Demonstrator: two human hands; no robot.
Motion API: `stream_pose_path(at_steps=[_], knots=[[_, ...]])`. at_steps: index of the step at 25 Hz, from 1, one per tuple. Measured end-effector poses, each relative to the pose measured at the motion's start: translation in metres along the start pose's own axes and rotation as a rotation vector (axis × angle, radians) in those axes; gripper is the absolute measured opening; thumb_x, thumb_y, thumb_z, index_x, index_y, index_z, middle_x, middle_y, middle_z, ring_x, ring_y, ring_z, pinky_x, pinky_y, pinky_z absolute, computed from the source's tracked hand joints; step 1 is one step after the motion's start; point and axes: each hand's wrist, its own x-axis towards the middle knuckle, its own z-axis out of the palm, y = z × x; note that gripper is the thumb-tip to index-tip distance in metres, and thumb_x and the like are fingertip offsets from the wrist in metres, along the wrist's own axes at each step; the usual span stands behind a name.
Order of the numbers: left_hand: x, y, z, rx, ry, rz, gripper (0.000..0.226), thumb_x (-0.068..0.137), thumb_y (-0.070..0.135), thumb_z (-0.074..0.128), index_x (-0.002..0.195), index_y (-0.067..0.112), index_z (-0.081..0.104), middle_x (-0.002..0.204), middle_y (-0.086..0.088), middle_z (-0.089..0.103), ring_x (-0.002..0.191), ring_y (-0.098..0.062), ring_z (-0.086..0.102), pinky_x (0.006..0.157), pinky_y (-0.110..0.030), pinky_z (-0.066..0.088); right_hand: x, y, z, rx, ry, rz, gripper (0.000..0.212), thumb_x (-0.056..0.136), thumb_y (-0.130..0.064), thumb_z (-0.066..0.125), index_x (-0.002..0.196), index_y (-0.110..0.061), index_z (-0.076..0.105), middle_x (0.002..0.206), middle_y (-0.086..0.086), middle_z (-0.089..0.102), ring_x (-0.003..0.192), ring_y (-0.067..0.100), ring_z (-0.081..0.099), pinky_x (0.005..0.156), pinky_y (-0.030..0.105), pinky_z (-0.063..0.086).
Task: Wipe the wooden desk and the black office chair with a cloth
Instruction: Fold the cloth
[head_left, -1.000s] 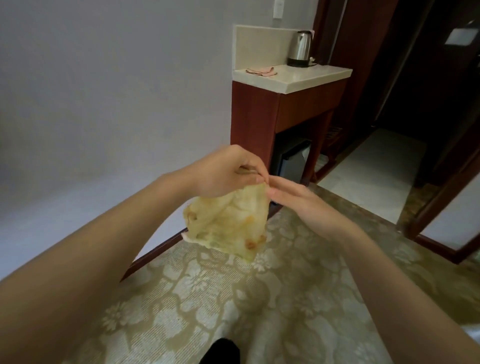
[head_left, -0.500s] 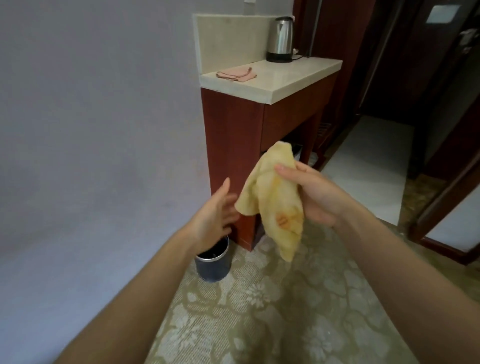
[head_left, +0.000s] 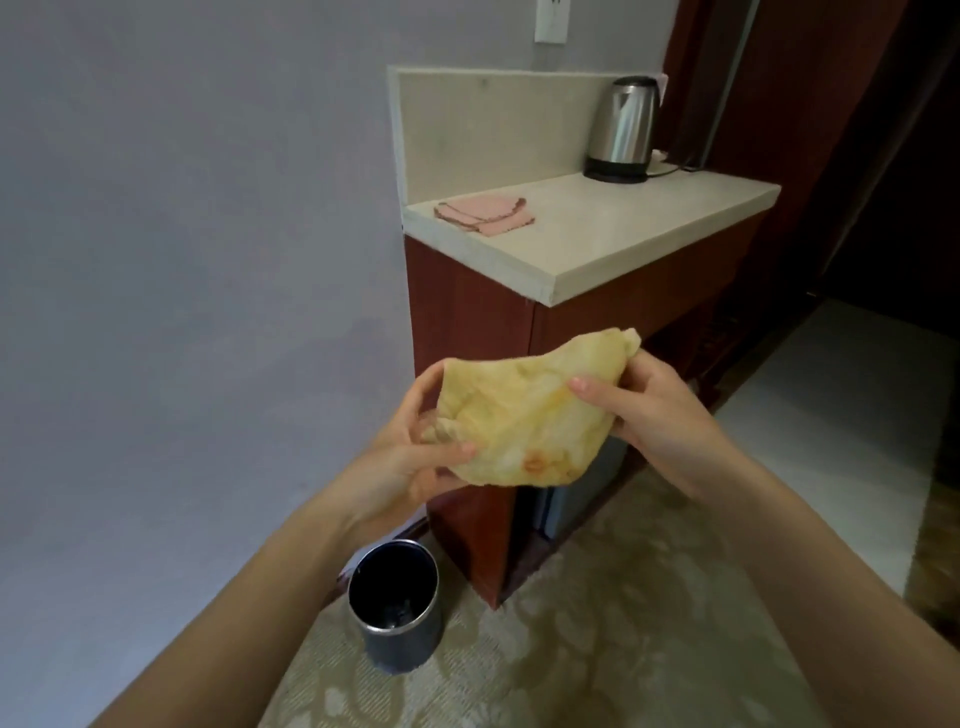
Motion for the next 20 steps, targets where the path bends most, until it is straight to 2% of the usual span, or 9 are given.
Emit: stream_pose_path(at_steps=[3, 7, 9, 11, 13, 15, 16, 19, 20], knots=[[0.04, 0.023, 0.022, 0.392, 0.265, -0.007, 0.122, 0.058, -0.011, 0.081, 0.145, 0.045, 0.017, 0.133, -0.005, 0.04, 0.109, -0.027, 0.06, 0.073, -0.037, 0.057, 0.042, -0.006, -0.03, -0.199, 0.046, -0.057, 0.026, 0.078, -0.019, 0.074, 0.101, -0.023, 0.064, 0.099, -0.002, 0.072, 0.089, 0.011, 0.069, 0.067, 0.026, 0.058], [0.081, 0.055, 0.03, 0.895, 0.571, 0.187, 0.097, 0.072, -0.005, 0.075, 0.144, 0.041, 0.028, 0.128, 0.007, 0.025, 0.118, -0.026, 0.045, 0.088, -0.032, 0.05, 0.083, -0.01, -0.064, -0.393, 0.259, -0.14, 0.028, 0.068, -0.034, 0.08, 0.088, -0.017, 0.07, 0.095, -0.001, 0.068, 0.092, 0.018, 0.065, 0.079, 0.045, 0.056], [0.103, 0.08, 0.03, 1.149, 0.507, 0.358, 0.07, 0.078, -0.006, 0.068, 0.131, 0.036, 0.05, 0.126, 0.005, 0.041, 0.116, -0.015, 0.046, 0.091, -0.023, 0.042, 0.102, -0.014, -0.082, -0.421, 0.272, -0.213, 0.037, 0.061, -0.049, 0.076, 0.085, -0.021, 0.07, 0.109, -0.01, 0.056, 0.107, 0.017, 0.054, 0.085, 0.039, 0.053], [0.124, 0.103, 0.035, 1.435, 0.378, 0.483, 0.045, 0.083, -0.006, 0.058, 0.112, 0.026, 0.068, 0.099, 0.011, 0.063, 0.092, -0.008, 0.052, 0.076, -0.018, 0.039, 0.119, -0.018, -0.095, -0.32, 0.173, -0.286, 0.041, 0.063, -0.052, 0.071, 0.088, -0.02, 0.071, 0.118, -0.018, 0.053, 0.112, 0.013, 0.053, 0.085, 0.031, 0.053], [0.158, 0.12, 0.04, 1.644, 0.307, 0.459, 0.024, 0.09, 0.01, 0.051, 0.093, 0.02, 0.072, 0.071, 0.017, 0.056, 0.076, -0.014, 0.046, 0.066, -0.028, 0.031, 0.145, -0.02, -0.112, -0.092, 0.064, -0.312, 0.036, 0.073, -0.045, 0.067, 0.1, -0.022, 0.068, 0.112, -0.013, 0.064, 0.105, 0.014, 0.062, 0.081, 0.028, 0.055], [0.187, 0.132, 0.042, 1.54, 0.31, 0.308, 0.031, 0.08, 0.033, 0.049, 0.082, 0.011, 0.071, 0.067, 0.001, 0.06, 0.077, -0.024, 0.049, 0.068, -0.032, 0.032, 0.174, -0.023, -0.125, -0.127, 0.099, -0.312, 0.031, 0.081, -0.038, 0.066, 0.108, -0.023, 0.062, 0.104, -0.01, 0.068, 0.099, 0.009, 0.065, 0.081, 0.029, 0.056], [0.203, 0.137, 0.045, 1.281, 0.306, 0.241, 0.033, 0.071, 0.036, 0.051, 0.077, 0.01, 0.072, 0.072, -0.002, 0.066, 0.079, -0.024, 0.055, 0.072, -0.031, 0.037, 0.195, -0.025, -0.131, -0.29, 0.187, -0.325, 0.03, 0.084, -0.036, 0.065, 0.111, -0.023, 0.059, 0.103, -0.011, 0.067, 0.098, 0.006, 0.063, 0.083, 0.029, 0.056], [0.255, 0.139, 0.057, 0.573, 0.257, 0.069, 0.018, 0.081, 0.026, 0.059, 0.087, 0.014, 0.07, 0.094, -0.001, 0.071, 0.099, -0.024, 0.063, 0.098, -0.038, 0.042, 0.261, -0.046, -0.141, -1.078, 0.428, -0.34, 0.041, 0.088, -0.043, 0.058, 0.119, -0.018, 0.049, 0.108, -0.003, 0.056, 0.097, 0.017, 0.055, 0.076, 0.035, 0.048], [0.273, 0.138, 0.058, 0.414, 0.232, 0.0, 0.017, 0.089, 0.022, 0.053, 0.095, 0.014, 0.067, 0.096, -0.003, 0.069, 0.098, -0.024, 0.064, 0.097, -0.04, 0.043, 0.281, -0.054, -0.139, -1.284, 0.49, -0.364, 0.04, 0.089, -0.045, 0.057, 0.117, -0.018, 0.047, 0.105, -0.001, 0.052, 0.089, 0.019, 0.053, 0.069, 0.034, 0.043]])
